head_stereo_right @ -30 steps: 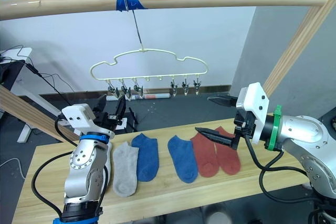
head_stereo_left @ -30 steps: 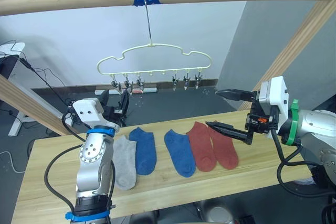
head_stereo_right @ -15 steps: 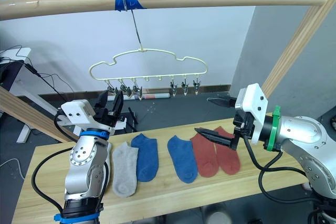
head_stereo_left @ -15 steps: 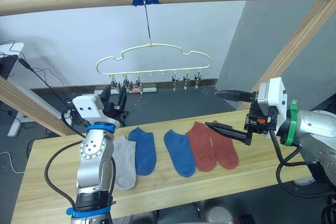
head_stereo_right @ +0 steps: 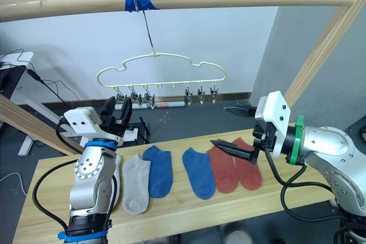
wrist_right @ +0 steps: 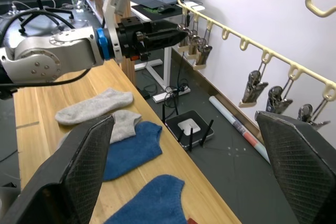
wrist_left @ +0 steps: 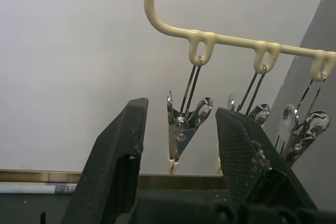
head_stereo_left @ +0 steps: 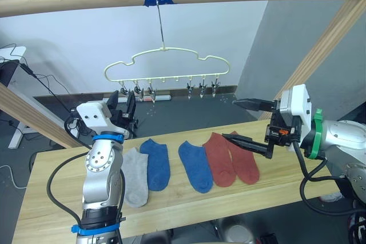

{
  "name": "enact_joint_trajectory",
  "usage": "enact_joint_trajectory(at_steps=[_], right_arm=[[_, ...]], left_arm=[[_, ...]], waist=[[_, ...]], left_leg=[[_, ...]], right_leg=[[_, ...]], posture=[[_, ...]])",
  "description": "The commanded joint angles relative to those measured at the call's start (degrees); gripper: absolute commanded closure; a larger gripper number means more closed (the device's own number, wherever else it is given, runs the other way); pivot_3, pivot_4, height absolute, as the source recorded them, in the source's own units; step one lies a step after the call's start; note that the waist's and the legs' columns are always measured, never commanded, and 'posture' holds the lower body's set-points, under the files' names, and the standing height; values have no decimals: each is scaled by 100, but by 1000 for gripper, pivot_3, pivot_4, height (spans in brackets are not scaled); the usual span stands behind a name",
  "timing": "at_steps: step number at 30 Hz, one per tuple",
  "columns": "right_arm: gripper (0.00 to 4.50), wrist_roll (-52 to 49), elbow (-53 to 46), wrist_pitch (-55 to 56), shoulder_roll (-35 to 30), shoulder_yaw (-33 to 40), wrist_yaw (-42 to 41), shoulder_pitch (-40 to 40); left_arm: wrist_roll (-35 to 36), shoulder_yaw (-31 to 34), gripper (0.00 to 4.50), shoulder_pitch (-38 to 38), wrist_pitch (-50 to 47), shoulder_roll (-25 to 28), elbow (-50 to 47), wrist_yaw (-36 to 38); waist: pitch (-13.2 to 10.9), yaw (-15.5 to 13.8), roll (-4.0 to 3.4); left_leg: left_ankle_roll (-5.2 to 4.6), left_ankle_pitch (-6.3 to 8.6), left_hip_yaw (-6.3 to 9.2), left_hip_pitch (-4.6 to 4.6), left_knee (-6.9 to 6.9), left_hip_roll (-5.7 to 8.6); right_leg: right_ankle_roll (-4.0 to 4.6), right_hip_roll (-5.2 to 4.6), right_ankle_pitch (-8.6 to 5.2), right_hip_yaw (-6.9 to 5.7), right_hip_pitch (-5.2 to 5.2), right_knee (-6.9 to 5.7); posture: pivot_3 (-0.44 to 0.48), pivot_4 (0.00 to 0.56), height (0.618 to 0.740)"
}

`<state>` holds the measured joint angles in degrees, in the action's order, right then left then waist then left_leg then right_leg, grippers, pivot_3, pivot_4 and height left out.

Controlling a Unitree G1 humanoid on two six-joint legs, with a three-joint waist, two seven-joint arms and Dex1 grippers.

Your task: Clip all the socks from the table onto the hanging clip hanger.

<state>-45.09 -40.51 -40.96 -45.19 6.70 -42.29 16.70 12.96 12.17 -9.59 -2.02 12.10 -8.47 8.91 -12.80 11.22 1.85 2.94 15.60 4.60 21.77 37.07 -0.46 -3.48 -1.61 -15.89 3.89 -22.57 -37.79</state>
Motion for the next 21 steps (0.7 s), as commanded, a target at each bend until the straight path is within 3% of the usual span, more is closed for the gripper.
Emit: enact_joint_trajectory(at_steps=[1, 9, 12, 16, 21], right_arm=[[0, -184, -97, -19, 8, 48, 22, 112], [0, -255, -118, -81, -9, 61, 61, 131], [0, -265, -114, -86, -4, 58, 79, 142], [0, -270, -114, -84, -5, 63, 94, 135], [0, -262, -110, -75, -2, 57, 111, 127]], left_arm=[[-25, 75, 2244, -94, 84, 64, -98, -14], [-32, 69, 2244, -181, 139, 114, 21, 80], [-40, 73, 2784, -195, 169, 119, 64, 89], [-46, 51, 3897, -179, 188, 119, 74, 106], [-51, 51, 3989, -176, 202, 129, 78, 124]], waist=[[0, 0, 0], [0, 0, 0], [0, 0, 0], [0, 0, 0], [0, 0, 0]], left_leg=[[0, 0, 0, 0, 0, 0], [0, 0, 0, 1, 0, 0], [0, 0, 0, 1, 0, 0], [0, 0, 0, 3, 0, 0], [0, 0, 0, 5, 0, -1]], right_leg=[[0, 0, 0, 0, 0, 0], [0, 0, 0, 0, -2, -1], [0, 0, 0, 0, -2, -2], [0, 0, 0, 0, -4, -2], [0, 0, 0, 0, -6, -3]], posture=[[-331, 214, 714], [-334, 215, 714], [-334, 215, 714], [-335, 215, 714], [-335, 215, 714]])
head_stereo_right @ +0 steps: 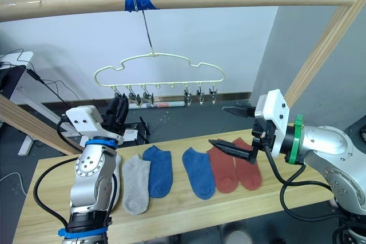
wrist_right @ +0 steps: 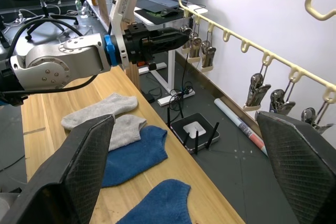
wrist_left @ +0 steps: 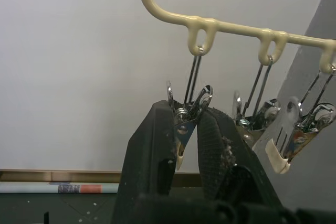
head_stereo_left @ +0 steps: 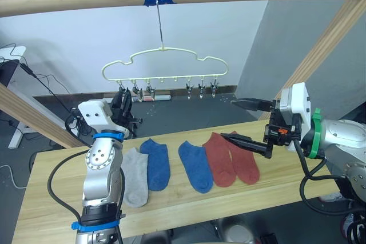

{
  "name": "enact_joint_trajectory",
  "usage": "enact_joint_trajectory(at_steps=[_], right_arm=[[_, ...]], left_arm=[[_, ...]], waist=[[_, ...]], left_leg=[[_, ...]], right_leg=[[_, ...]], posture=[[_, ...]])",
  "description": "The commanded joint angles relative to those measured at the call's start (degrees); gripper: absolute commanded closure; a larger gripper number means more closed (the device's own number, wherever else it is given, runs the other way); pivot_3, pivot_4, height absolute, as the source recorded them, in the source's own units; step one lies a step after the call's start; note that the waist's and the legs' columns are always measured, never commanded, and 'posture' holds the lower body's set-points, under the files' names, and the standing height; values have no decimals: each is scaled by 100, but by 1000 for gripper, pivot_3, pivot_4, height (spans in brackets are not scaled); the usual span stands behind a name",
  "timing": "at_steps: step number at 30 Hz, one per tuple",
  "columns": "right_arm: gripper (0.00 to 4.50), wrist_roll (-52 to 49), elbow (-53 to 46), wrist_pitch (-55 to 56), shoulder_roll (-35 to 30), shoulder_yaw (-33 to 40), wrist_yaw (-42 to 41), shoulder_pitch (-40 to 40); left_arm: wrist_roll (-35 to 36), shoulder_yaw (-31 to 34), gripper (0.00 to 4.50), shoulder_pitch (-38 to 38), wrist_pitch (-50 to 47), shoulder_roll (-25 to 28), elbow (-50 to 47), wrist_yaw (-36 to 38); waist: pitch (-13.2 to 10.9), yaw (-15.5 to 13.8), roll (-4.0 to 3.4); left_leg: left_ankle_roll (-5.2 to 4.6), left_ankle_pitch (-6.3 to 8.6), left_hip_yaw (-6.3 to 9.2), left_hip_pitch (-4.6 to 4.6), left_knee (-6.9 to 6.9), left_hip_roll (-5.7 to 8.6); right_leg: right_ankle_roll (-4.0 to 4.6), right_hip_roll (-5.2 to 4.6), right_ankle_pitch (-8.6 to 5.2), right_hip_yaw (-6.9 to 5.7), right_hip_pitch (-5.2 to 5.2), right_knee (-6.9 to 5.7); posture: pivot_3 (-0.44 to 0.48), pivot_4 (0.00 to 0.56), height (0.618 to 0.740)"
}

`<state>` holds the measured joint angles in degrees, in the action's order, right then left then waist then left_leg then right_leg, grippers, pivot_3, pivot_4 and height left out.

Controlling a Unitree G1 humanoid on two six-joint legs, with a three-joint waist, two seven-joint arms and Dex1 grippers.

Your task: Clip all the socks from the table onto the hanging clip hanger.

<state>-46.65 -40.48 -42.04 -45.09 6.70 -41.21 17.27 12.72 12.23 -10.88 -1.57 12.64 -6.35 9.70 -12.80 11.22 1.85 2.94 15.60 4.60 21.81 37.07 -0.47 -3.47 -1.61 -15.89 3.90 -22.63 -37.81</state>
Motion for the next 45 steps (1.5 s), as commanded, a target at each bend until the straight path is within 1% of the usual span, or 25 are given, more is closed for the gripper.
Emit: enact_joint_trajectory(at_steps=[1, 7, 13, 15, 16, 18, 19, 33, 45], right_arm=[[0, -101, -112, 36, -13, 57, 5, 64], [0, -18, -112, 76, -33, 22, -35, -10], [0, 18, -102, 83, -32, -11, -47, -26], [0, 21, -97, 82, -34, -11, -50, -23], [0, 16, -99, 78, -32, -8, -47, -24], [0, 3, -104, 69, -29, -4, -42, -25], [0, -3, -102, 64, -30, -2, -43, -22], [0, -49, -53, 32, -37, -9, -69, 69], [0, -25, -45, 55, -40, -1, -91, 38]], left_arm=[[-32, 48, 3990, -46, 159, 78, -135, 43], [-68, 72, 3994, -9, 181, 137, -159, 51], [66, 128, 3995, 35, 220, 110, -145, 110], [49, 143, 3277, 29, 198, 124, -142, 85], [28, 136, 3067, 29, 154, 134, -149, 71], [3, 130, 2446, 33, 102, 144, -163, 59], [2, 128, 2241, 31, 89, 143, -170, 59], [-97, 114, 2241, -32, 34, 143, -218, -66], [-48, 77, 2241, -201, 78, 146, -129, 30]], waist=[[0, 0, 0], [0, 0, 0], [0, -4, 0], [0, -4, 0], [0, -4, 0], [0, -3, 0], [0, -3, 0], [0, -4, 0], [0, -3, 0]], left_leg=[[0, 0, 0, 0, 0, 0], [0, 0, 0, 0, 0, 0], [0, 0, 0, 0, 0, -1], [0, 0, 0, 0, 1, -1], [0, 0, 0, 0, 0, -1], [0, 0, 0, 0, 1, -1], [0, 0, 0, 0, 1, -1], [0, 0, 0, 0, 1, -1], [0, 0, 0, 0, 1, 0]], right_leg=[[0, 0, 0, 0, 0, 0], [0, 0, 0, 0, -1, -2], [0, 0, 0, 1, -1, -2], [0, 0, 0, 0, -1, -4], [0, 0, 0, 0, -1, -4], [0, 0, 0, 0, -1, -4], [0, 0, 0, 1, -1, -4], [0, 0, 0, 0, -2, -6], [0, 0, 0, 1, -2, -7]], posture=[[-335, 215, 714], [-328, 214, 714], [-325, 213, 714], [-326, 213, 714], [-326, 213, 714], [-326, 213, 714], [-325, 213, 714], [-323, 213, 714], [-323, 213, 714]])
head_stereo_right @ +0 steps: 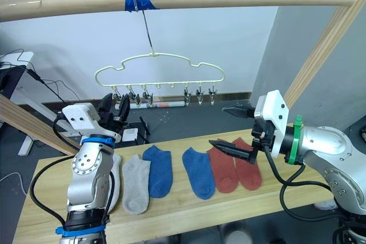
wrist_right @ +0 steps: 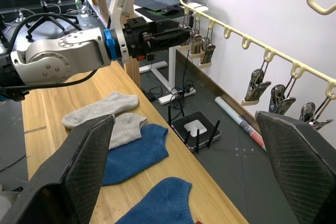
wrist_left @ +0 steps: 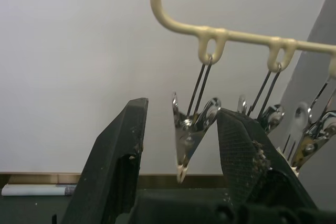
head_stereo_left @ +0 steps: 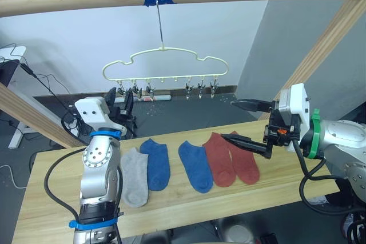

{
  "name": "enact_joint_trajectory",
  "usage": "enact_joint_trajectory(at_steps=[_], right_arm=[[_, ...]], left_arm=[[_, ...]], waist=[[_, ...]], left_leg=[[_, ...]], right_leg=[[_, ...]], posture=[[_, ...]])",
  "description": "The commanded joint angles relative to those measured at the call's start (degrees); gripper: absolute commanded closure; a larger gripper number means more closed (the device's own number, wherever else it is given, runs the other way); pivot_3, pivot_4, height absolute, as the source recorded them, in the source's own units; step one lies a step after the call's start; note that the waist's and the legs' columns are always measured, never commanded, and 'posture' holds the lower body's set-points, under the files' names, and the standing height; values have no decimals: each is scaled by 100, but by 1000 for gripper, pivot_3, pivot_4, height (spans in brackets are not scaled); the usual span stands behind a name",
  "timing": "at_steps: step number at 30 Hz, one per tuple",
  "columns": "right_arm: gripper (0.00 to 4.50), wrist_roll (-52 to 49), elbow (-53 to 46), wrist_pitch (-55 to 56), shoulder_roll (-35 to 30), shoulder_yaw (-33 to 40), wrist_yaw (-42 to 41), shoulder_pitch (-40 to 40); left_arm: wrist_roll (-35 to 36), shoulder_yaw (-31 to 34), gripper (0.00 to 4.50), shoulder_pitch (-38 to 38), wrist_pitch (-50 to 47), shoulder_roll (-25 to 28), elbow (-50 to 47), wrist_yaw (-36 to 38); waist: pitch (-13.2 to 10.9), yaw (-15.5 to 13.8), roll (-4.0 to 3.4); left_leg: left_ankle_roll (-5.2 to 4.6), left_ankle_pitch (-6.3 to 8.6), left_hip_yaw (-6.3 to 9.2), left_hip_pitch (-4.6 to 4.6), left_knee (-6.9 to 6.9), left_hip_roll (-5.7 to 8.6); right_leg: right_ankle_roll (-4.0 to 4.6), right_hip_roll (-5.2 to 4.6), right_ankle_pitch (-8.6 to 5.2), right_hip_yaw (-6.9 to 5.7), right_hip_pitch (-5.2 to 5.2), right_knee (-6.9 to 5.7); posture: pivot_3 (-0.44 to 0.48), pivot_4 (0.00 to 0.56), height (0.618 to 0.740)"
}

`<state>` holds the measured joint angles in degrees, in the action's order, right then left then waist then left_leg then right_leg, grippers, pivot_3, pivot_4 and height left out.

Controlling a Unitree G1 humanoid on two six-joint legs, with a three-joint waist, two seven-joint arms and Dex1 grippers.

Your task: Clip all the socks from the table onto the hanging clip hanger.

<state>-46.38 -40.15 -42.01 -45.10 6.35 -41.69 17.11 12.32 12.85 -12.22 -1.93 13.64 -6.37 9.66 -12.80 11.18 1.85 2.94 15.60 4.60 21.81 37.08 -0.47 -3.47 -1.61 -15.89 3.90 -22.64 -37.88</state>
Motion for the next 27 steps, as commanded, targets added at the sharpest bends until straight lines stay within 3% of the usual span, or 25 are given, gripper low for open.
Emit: enact_joint_trajectory(at_steps=[1, 10, 14, 16, 27], right_arm=[[0, -51, -77, 53, -38, 33, -44, 53], [0, -39, -61, 52, -36, 21, -43, 70], [0, -56, -62, 36, -33, 17, -35, 89], [0, -61, -65, 29, -31, 20, -25, 96], [0, -29, -67, 52, -32, -1, -41, 61]], left_arm=[[-11, 17, 2241, -70, 120, 44, -123, 33], [-5, 20, 2241, -94, 142, 33, -74, 25], [41, 14, 3412, -112, 155, 27, -43, 73], [43, 14, 3770, -100, 153, 15, -60, 81], [37, 35, 3780, 30, 138, 8, -247, 92]], waist=[[0, 0, 0], [0, 0, 0], [0, 0, 0], [0, 1, 0], [0, 0, 0]], left_leg=[[0, 0, 0, 0, 0, 0], [0, 0, 0, 0, 0, 0], [0, 0, 0, 0, 0, 0], [0, 0, 0, 0, 0, 0], [0, 0, 0, 0, 0, -1]], right_leg=[[0, 0, 0, 0, 0, 0], [0, 0, 0, 0, -1, -2], [0, 0, 0, 0, -1, -2], [0, 0, 0, 0, -1, -2], [0, 0, 0, 0, -1, -3]], posture=[[-323, 213, 714], [-323, 213, 714], [-324, 213, 714], [-324, 213, 714], [-317, 210, 714]])
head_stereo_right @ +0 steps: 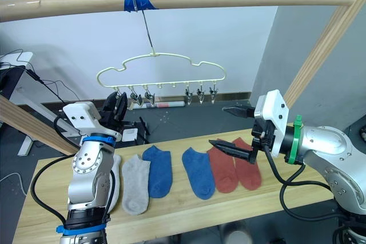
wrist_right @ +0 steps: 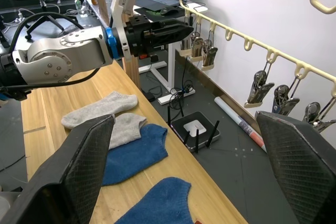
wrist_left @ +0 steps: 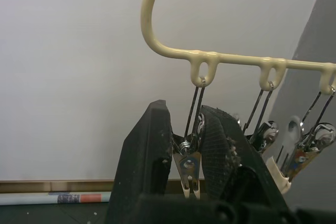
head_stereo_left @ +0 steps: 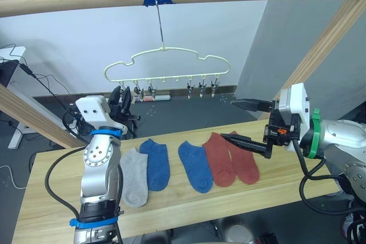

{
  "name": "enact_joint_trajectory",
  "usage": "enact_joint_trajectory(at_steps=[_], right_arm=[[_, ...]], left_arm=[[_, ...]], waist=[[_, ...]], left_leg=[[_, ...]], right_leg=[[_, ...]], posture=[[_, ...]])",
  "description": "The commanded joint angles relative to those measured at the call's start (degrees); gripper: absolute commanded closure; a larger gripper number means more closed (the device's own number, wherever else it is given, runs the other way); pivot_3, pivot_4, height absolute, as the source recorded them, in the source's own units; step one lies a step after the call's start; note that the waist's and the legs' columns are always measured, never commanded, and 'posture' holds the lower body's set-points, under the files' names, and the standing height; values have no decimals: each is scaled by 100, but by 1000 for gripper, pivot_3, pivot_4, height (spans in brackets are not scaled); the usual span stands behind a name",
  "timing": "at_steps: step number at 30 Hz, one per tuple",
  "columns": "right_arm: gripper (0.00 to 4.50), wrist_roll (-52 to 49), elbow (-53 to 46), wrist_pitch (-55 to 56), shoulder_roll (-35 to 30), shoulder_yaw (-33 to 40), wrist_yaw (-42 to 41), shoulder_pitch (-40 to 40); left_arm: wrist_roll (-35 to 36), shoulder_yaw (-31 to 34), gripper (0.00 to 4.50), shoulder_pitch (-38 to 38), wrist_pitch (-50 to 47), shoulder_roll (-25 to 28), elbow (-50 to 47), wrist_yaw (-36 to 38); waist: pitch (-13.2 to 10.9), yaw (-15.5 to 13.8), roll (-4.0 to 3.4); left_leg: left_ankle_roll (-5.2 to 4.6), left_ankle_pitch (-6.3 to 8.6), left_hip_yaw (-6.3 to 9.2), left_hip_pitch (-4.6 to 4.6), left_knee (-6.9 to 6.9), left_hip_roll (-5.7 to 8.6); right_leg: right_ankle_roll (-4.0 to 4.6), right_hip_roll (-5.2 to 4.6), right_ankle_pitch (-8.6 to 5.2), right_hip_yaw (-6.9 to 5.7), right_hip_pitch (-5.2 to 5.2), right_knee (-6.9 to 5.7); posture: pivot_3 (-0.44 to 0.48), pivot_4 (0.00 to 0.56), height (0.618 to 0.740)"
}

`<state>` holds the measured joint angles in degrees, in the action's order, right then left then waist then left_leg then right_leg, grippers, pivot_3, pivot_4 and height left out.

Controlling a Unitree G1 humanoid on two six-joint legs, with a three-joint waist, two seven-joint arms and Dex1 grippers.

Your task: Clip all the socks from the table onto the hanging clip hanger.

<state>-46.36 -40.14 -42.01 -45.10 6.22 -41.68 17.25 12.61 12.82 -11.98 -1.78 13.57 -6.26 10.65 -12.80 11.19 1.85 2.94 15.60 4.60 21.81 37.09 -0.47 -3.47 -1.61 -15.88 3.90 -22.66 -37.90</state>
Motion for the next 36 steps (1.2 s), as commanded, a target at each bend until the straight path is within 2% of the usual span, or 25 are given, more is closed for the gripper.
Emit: enact_joint_trajectory(at_steps=[1, 16, 18, 21, 36], right_arm=[[0, -22, -65, 61, -33, 7, -47, 39], [0, -34, -37, 62, -33, -10, -79, 81], [0, -71, -29, 38, -31, -23, -80, 188], [0, -92, 1, 11, -36, -48, -104, 287], [0, -208, 70, -112, -41, -37, -204, 419]], left_arm=[[5, 36, 3780, 10, 126, 16, -265, -9], [260, 155, 3780, 21, 43, -117, -404, -114], [271, 120, 3058, 19, -8, -118, -421, -97], [284, 62, 2280, 34, -65, -129, -455, -81], [86, 0, 2280, 21, -96, -149, -454, -181]], waist=[[0, -1, 0], [0, -4, 0], [0, -4, 0], [0, -4, 0], [-1, -7, 0]], left_leg=[[0, 0, 1, 0, 0, 0], [0, 0, 0, 0, 1, 0], [0, 0, 0, 0, 1, 0], [0, 0, -1, -1, 2, 0], [0, 0, 0, 0, 2, 1]], right_leg=[[0, 0, 0, 0, 0, 0], [0, 0, 0, 0, 0, -2], [0, 0, 0, 0, 0, -2], [0, 0, 0, 1, 0, -3], [0, 0, 0, 0, 0, -4]], posture=[[-317, 210, 714], [-314, 216, 714], [-313, 219, 714], [-311, 219, 714], [-303, 219, 714]])
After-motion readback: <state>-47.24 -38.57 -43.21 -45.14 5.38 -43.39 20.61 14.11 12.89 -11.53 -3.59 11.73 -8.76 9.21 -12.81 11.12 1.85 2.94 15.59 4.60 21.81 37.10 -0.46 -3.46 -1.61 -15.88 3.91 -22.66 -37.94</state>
